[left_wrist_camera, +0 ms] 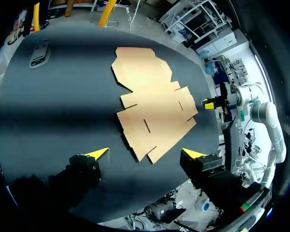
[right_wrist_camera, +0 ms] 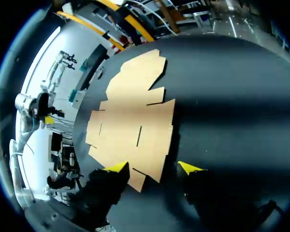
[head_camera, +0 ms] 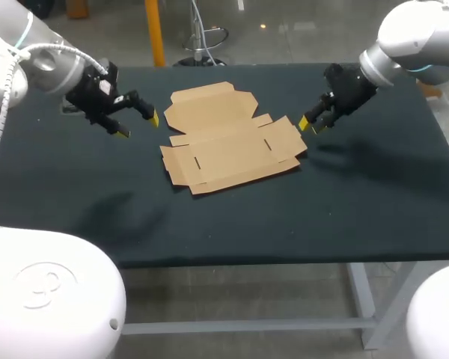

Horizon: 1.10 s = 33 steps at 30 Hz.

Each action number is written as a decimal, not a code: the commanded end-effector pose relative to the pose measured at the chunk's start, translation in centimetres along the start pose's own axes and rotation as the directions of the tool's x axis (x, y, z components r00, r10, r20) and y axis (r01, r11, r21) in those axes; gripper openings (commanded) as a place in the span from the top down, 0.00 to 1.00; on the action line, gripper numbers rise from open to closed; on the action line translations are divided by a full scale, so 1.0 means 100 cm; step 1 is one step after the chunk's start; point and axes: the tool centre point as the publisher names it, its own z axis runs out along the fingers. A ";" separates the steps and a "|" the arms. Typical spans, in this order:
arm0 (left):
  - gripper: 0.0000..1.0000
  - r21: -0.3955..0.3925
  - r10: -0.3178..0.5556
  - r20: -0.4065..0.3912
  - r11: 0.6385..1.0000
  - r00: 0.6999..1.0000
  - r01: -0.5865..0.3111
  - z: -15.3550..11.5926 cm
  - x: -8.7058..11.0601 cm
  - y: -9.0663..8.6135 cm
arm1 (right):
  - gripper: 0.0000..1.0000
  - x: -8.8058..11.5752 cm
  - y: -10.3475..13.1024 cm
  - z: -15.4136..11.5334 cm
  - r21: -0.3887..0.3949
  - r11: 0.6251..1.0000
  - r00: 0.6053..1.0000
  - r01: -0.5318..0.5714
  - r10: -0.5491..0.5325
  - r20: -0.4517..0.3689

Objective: Assemble the packaging by folding the flat box into shape, placing the metal phone stand inside, and closing the box properly

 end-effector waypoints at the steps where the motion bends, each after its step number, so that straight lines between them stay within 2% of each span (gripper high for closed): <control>1: 0.00 0.004 -0.004 0.011 1.000 1.000 0.004 -0.003 0.002 0.004 | 0.33 -0.011 0.010 0.015 0.135 0.991 0.996 -0.008 0.020 -0.088; 7: 0.00 0.011 -0.014 0.021 1.000 1.000 0.014 -0.002 0.001 0.007 | 0.25 -0.013 0.014 0.033 0.165 0.984 0.992 -0.060 0.077 -0.100; 13: 0.00 0.019 -0.030 0.034 0.999 0.999 0.029 -0.002 -0.001 0.009 | 0.31 -0.014 0.018 0.046 0.182 0.980 0.988 -0.085 0.106 -0.113; 15: 0.00 0.026 -0.037 0.048 0.999 0.998 0.035 -0.002 -0.002 0.010 | 0.36 -0.014 0.020 0.049 0.182 0.979 0.986 -0.094 0.117 -0.122; 18: 0.00 0.025 -0.037 0.049 0.999 0.998 0.036 -0.002 -0.002 0.010 | 0.51 -0.012 0.022 0.054 0.185 0.977 0.982 -0.105 0.131 -0.135; 21: 0.00 0.027 -0.039 0.049 0.999 0.998 0.038 -0.002 -0.003 0.011 | 0.56 -0.011 0.024 0.057 0.184 0.975 0.978 -0.121 0.149 -0.147; 22: 0.00 0.027 -0.040 0.049 0.999 0.998 0.038 -0.002 -0.003 0.011 | 0.62 -0.011 0.023 0.058 0.177 0.975 0.975 -0.132 0.160 -0.154; 24: 0.00 0.026 -0.040 0.049 0.999 0.998 0.039 -0.001 -0.003 0.011 | 0.76 -0.010 0.023 0.059 0.161 0.976 0.971 -0.145 0.172 -0.165; 26: 0.00 0.025 -0.041 0.049 0.999 0.998 0.040 -0.001 -0.004 0.012 | 1.00 -0.011 0.022 0.058 0.141 0.977 0.967 -0.159 0.182 -0.177; 33: 0.00 0.018 -0.045 0.040 0.999 0.998 0.044 0.000 -0.006 0.013 | 1.00 -0.007 0.011 0.053 0.073 0.981 0.960 -0.180 0.192 -0.204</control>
